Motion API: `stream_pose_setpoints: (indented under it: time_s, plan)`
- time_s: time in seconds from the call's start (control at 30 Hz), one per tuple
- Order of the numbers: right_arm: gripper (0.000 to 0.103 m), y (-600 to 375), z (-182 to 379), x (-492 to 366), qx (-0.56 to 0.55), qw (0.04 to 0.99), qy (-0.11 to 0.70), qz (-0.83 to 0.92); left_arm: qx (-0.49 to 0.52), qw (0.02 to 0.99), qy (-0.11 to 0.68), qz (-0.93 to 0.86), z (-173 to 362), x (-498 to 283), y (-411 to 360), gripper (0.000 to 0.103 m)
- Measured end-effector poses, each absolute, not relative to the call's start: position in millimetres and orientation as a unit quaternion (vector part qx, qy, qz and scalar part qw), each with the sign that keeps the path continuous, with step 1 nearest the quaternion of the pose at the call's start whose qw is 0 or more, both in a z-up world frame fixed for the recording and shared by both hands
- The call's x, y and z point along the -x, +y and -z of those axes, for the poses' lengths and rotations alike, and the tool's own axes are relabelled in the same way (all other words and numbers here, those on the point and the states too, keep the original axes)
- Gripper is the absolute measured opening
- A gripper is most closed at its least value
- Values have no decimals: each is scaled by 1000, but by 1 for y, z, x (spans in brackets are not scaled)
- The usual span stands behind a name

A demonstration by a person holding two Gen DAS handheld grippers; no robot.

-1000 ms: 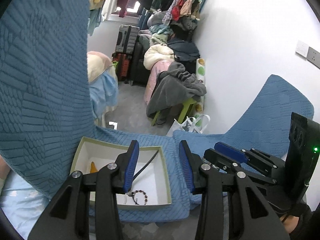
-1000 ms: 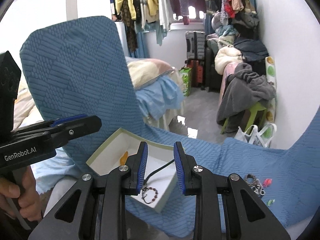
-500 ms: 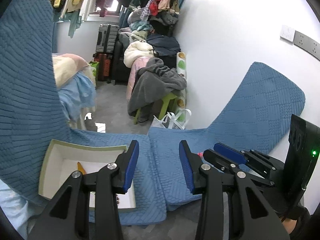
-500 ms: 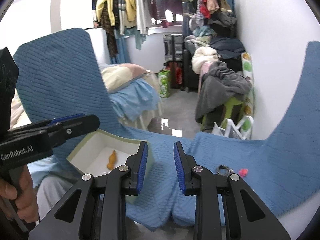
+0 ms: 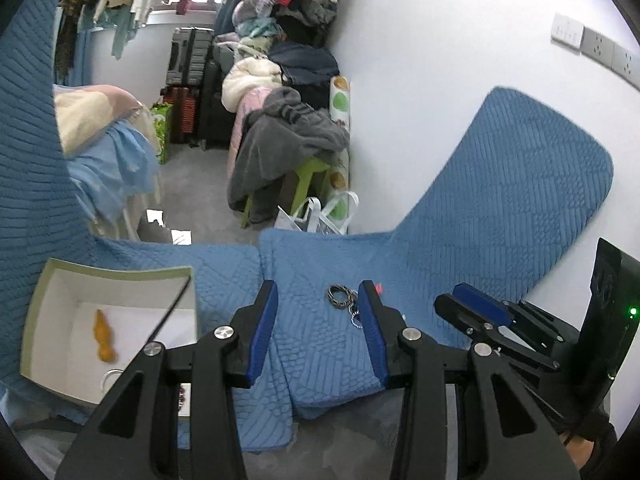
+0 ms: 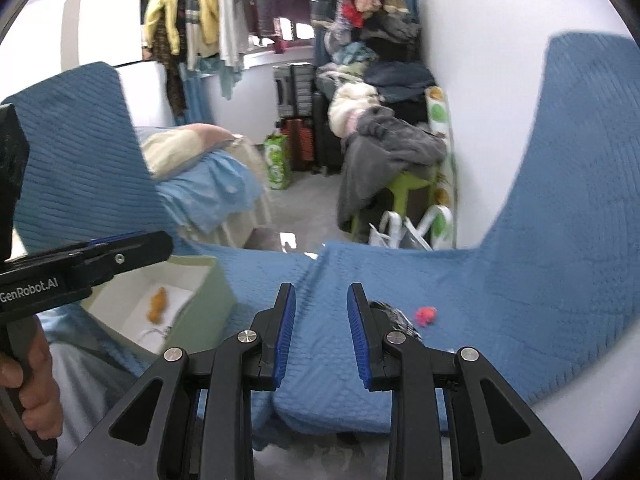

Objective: Organize jewelry
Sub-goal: 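Move the right gripper back over the remaining jewelry pile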

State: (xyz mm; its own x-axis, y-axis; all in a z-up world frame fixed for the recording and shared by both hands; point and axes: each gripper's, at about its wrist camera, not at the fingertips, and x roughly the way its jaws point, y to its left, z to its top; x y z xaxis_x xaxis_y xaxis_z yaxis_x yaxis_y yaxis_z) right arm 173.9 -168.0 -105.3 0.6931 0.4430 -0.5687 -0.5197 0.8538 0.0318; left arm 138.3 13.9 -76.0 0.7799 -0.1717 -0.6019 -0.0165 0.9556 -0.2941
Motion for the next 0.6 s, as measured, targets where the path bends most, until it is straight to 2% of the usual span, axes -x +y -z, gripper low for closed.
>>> stream_pose_setpoints:
  time_s: [0.6]
  plan:
    - [25,-248,201,-223,11,919,355,-170,162,896,404,88,160,-192,-49,42]
